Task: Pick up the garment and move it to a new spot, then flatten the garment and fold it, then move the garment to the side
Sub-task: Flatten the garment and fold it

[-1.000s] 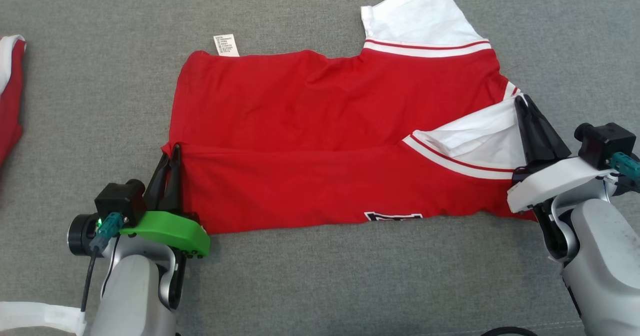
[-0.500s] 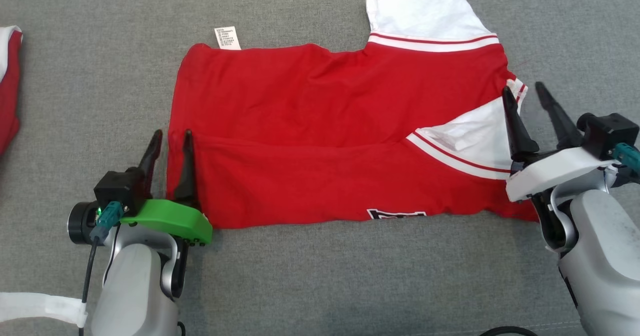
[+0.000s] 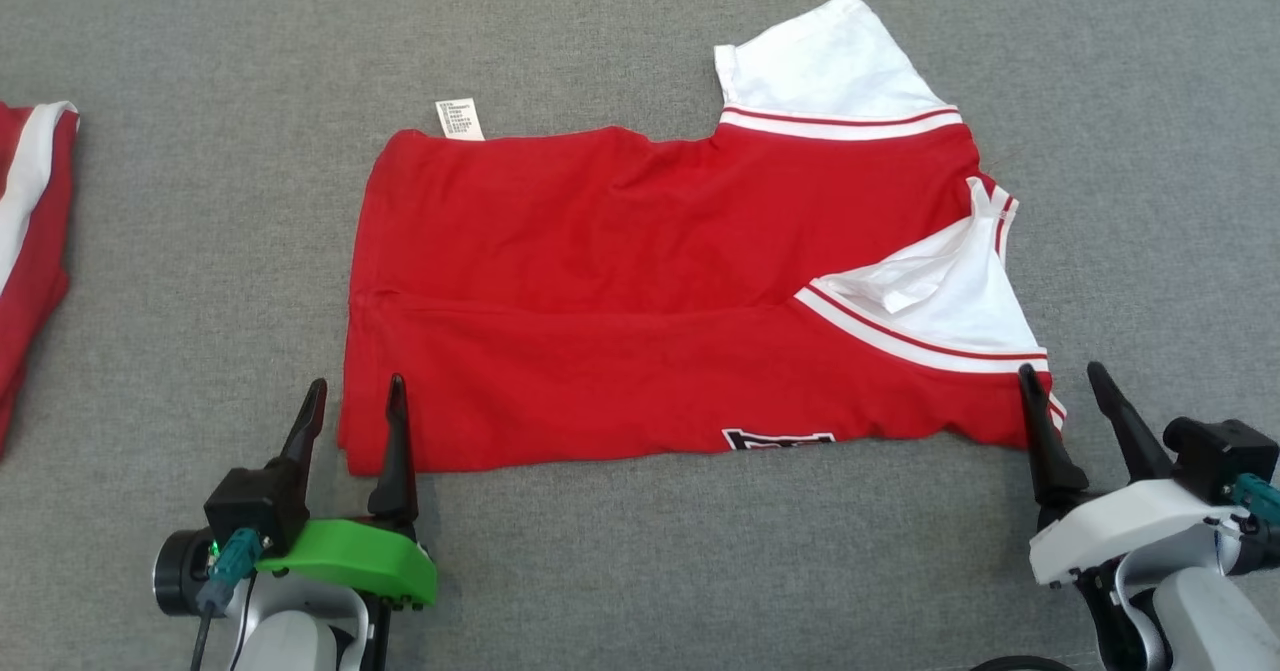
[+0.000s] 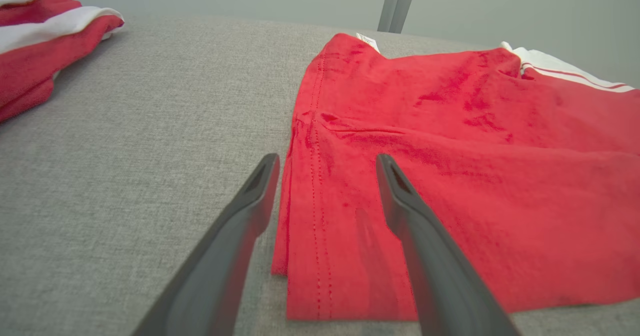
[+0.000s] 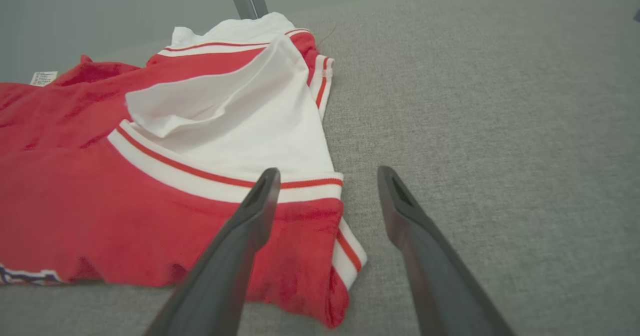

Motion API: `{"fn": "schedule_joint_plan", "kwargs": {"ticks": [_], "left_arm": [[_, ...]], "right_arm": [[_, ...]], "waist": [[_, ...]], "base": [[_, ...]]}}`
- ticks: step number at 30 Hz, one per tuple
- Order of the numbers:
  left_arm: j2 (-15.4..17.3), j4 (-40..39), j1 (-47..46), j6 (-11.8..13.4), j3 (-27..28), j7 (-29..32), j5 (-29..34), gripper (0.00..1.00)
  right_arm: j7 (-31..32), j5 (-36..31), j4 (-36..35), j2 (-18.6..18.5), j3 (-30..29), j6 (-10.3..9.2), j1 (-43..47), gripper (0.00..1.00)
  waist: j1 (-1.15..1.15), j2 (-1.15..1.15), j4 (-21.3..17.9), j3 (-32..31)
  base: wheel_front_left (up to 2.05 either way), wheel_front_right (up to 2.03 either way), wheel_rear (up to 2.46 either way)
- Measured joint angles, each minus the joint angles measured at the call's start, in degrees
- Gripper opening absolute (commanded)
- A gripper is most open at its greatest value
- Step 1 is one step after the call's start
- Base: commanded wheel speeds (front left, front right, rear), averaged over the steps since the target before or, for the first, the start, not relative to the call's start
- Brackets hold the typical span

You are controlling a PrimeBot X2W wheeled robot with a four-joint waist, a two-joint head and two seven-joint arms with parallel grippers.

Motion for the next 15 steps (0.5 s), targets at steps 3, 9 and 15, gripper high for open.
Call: {"fn": "schedule_joint_plan", "kwargs": {"ticks": [3,9,15], "left_arm": [[0.01,-0.23,1.78,0.08,-0.13,0.0,-0.34,1.0],[0.0,0.11,1.84,0.08,-1.29,0.0,-0.35,1.0],[0.0,0.38,1.43,-0.19,-1.99,0.0,-0.1,1.0]], "right_arm": [[0.01,2.04,0.27,0.07,1.45,0.0,2.09,1.0],[0.01,4.57,3.28,-0.51,2.8,0.0,2.18,1.0],[-0.01,4.45,8.02,-0.34,2.4,-0.01,0.71,0.99]], "waist": [[0.0,0.0,-0.28,-0.81],[0.0,0.0,0.04,-1.37],[0.0,0.0,1.07,-1.48]], "base": [[0.0,0.0,0.0],[0.0,0.0,0.0],[0.0,0.0,0.0]]}}
